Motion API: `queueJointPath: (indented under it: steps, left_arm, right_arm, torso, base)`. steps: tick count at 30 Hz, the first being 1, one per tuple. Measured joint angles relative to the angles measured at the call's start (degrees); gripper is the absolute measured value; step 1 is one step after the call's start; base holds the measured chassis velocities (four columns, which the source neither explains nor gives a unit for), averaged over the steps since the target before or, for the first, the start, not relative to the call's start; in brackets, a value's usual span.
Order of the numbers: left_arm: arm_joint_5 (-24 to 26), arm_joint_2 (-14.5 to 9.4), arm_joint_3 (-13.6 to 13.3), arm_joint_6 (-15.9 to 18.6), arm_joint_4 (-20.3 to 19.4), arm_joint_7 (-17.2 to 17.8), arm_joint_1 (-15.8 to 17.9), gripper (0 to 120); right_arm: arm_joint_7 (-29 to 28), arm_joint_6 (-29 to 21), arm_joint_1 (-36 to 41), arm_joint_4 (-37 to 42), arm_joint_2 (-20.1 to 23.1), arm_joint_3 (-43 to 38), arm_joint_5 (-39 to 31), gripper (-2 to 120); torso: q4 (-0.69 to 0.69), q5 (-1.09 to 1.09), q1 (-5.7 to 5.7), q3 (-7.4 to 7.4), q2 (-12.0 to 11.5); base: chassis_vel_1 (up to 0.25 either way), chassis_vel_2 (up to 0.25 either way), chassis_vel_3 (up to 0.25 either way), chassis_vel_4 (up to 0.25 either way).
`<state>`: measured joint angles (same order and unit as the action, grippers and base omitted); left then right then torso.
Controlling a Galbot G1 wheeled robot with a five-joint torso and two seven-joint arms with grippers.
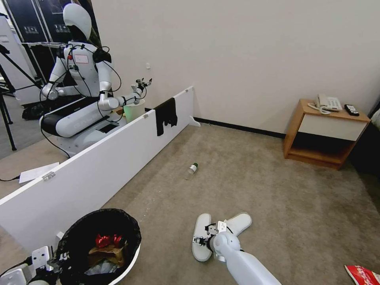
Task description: Pick up the trash bin, then pick up the garbage from the floor and place it into the trash bin.
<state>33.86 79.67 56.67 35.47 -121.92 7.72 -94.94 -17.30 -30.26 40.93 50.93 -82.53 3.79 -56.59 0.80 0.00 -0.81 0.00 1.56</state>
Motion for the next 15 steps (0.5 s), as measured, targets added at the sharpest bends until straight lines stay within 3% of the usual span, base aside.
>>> queueJointPath:
  steps: [6, 15]
  left_arm:
    - [0.0, 0.0, 0.1, -0.2, 0.1, -0.1, -0.1, 2]
    - [-0.4, 0.0, -0.1, -0.3, 0.7, -0.1, 0.0, 2]
  right_arm:
    - [2.0, 1.0, -0.6, -2.4, -0.5, -0.7, 1.6, 85]
    - [2.3, 1.9, 0.2, -1.6, -0.1, -1.0, 2.7, 52]
  torso:
    - [0.0, 0.0, 0.0, -0.01, 0.0]
    - [0.01, -0.01, 0.01, -0.01, 0.0]
  base:
    - [0.0, 0.0, 0.0, 0.0]
    - [0.0, 0.0, 0.0, 0.0]
